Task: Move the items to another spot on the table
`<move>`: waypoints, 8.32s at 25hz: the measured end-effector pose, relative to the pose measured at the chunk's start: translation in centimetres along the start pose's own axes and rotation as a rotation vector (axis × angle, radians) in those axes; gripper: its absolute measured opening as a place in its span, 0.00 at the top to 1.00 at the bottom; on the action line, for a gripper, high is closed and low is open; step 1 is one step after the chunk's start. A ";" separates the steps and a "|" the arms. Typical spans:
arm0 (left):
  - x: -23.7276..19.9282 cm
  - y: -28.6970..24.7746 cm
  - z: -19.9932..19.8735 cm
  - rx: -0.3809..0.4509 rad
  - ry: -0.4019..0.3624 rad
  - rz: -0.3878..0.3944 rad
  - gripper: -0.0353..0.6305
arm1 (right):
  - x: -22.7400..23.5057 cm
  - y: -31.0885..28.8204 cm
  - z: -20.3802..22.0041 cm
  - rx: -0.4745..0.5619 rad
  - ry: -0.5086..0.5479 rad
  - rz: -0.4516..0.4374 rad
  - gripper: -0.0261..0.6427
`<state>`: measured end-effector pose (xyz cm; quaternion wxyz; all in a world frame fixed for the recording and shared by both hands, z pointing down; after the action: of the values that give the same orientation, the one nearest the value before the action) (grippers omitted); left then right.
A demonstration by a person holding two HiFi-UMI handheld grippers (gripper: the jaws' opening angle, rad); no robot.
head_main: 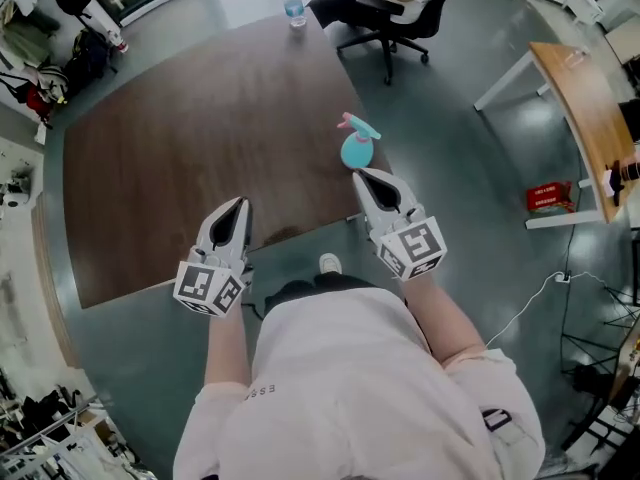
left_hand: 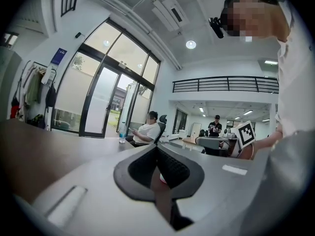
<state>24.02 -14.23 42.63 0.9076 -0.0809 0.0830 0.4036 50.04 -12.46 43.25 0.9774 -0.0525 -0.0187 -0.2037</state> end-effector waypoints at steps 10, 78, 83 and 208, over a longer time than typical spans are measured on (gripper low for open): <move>-1.9 -8.8 0.6 -0.060 0.041 0.078 0.94 | 6.7 -3.2 1.0 -0.052 -0.027 0.048 0.83; -14.3 38.6 0.0 0.171 0.112 -0.682 0.94 | -36.1 -19.7 1.7 -0.126 0.161 -0.675 0.78; -15.6 48.0 -0.9 0.218 0.090 -0.754 0.94 | -47.1 -21.6 1.8 -0.115 0.185 -0.776 0.78; -1.4 34.3 2.2 0.123 -0.048 -0.134 0.94 | -35.8 4.3 3.9 -0.020 0.054 -0.202 0.97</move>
<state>-2.33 7.94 42.29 0.9375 -0.0209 0.0803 0.3379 18.88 6.06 44.62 0.9515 -0.0547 0.0046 -0.3027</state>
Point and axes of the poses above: the fingertips, and each gripper's own axes: y backward along the fingers, x to its right, z out of its underside, the point moved 6 cm from there along y, backward along the fingers, and after that the axes turned 3 degrees about z, right-handed, at the moved point
